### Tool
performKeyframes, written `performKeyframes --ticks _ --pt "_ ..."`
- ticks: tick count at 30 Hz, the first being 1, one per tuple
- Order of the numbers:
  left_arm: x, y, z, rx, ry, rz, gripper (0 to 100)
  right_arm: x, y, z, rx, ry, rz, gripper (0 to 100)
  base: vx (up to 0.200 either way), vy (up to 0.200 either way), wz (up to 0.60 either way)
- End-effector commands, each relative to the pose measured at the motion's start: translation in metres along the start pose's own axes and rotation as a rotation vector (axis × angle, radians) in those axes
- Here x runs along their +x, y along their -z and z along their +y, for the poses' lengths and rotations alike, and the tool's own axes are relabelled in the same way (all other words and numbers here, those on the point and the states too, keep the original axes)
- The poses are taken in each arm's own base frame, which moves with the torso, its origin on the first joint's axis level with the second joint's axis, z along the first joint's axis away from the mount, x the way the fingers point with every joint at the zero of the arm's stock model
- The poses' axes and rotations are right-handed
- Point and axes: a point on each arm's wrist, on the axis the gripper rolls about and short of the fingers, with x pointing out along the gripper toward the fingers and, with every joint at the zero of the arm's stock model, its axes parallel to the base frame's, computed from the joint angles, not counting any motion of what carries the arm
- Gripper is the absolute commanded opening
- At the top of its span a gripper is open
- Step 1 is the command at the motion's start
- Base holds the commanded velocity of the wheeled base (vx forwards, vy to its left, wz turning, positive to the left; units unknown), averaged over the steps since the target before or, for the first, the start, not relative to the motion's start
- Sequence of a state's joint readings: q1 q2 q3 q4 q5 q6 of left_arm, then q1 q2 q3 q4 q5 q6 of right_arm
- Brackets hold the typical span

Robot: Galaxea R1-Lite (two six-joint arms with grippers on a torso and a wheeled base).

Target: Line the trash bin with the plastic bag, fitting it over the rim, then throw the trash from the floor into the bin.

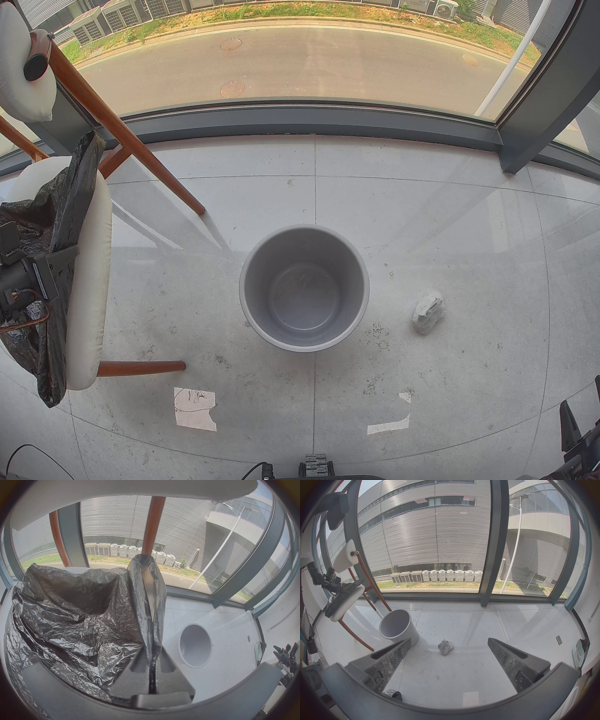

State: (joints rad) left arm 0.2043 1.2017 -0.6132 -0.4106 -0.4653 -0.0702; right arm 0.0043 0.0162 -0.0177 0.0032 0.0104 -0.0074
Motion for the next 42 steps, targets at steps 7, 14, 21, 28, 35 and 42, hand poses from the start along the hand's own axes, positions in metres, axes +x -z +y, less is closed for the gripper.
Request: performKeyframes --ticks 7,14,21,28,35,42 --pt "-0.005 0.004 -0.032 -0.055 0.217 0.052 0 0.0 0.005 0.0 0.001 -0.001 0.006 100 0.0 0.0 0.0" --pt "-0.002 0.003 -0.051 -0.099 0.329 0.074 0 0.0 0.005 0.0 0.003 -0.001 0.006 100 0.0 0.0 0.0" --pt "0.002 -0.003 -0.07 -0.131 0.439 0.087 0 0.0 0.005 0.0 0.007 0.001 0.004 100 0.0 0.0 0.0" --pt "0.013 -0.005 -0.081 -0.123 0.498 0.113 0 0.0 0.005 0.0 0.007 0.001 0.004 100 0.0 0.0 0.0" --pt "0.031 -0.007 -0.099 -0.112 0.584 0.154 0 0.0 0.005 0.0 0.009 0.001 0.006 100 0.0 0.0 0.0" --pt "0.047 -0.014 -0.112 -0.103 0.63 0.163 0 0.0 0.005 0.0 0.012 0.001 0.004 100 0.0 0.0 0.0"
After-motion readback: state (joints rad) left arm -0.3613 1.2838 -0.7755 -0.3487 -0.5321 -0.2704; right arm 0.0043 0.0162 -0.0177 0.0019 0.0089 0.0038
